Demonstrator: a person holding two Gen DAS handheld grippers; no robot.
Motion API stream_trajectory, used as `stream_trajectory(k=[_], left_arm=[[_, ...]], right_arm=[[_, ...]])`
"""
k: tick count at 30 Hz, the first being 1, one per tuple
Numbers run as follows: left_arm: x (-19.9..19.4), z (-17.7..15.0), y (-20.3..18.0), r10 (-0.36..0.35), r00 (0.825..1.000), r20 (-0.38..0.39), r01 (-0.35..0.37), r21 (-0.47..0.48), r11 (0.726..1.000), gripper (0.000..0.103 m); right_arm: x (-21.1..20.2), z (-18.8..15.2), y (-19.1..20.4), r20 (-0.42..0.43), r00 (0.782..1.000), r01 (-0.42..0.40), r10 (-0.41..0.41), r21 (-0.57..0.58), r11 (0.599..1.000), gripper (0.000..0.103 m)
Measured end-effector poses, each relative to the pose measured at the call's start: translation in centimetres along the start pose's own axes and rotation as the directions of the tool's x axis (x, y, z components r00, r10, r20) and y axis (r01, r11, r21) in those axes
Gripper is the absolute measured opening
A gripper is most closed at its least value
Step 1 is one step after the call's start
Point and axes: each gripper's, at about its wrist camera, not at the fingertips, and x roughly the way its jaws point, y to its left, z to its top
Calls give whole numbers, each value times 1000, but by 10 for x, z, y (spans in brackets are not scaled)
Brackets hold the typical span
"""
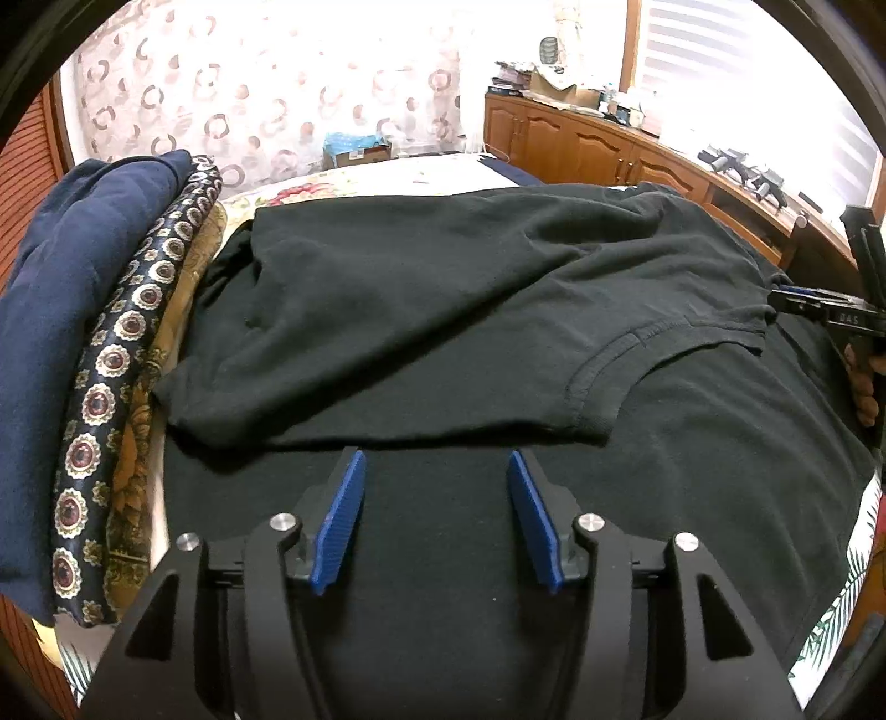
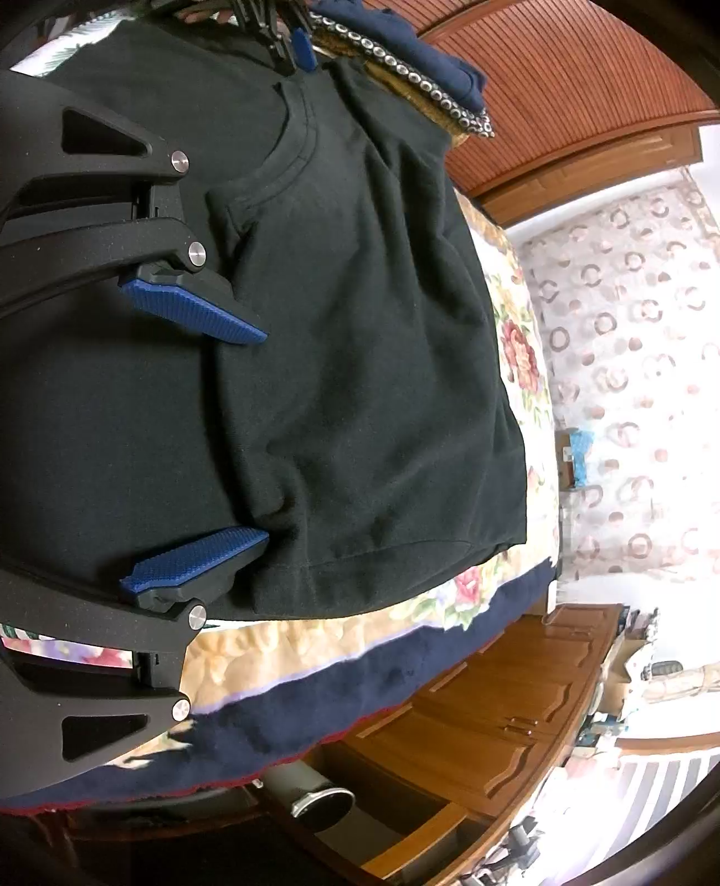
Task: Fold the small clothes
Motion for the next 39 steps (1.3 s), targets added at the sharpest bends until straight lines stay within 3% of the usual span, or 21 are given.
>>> stream_trajectory(k=[7,15,21,26,32,39], left_arm=[[3,1,-7,-30,999,-15,30,35,999,75],[4,3,-11,-22,1000,-21,23,30,999,82],[5,6,-13,-6,999,-31,6,3,1000,82],[-6,9,6,-33,999,37,38,-124,992,80],[-7,12,37,-32,998,44,44,-281,959,76],[10,16,45,49,999,18,-41,-313,949,74]], right_arm=[[1,1,0,-2,1000,8,-8,-7,1000,71],[2,0,0,-2,1000,16,-16,-13,1000,71],[2,-1,0,-5,1000,23,-23,-20,1000,71],[3,-1,3,-7,999,31,-31,-27,999,71],[3,-2,2,-7,999,32,-33,-28,999,71],[2,-3,2,-7,999,32,-32,-28,999,71]])
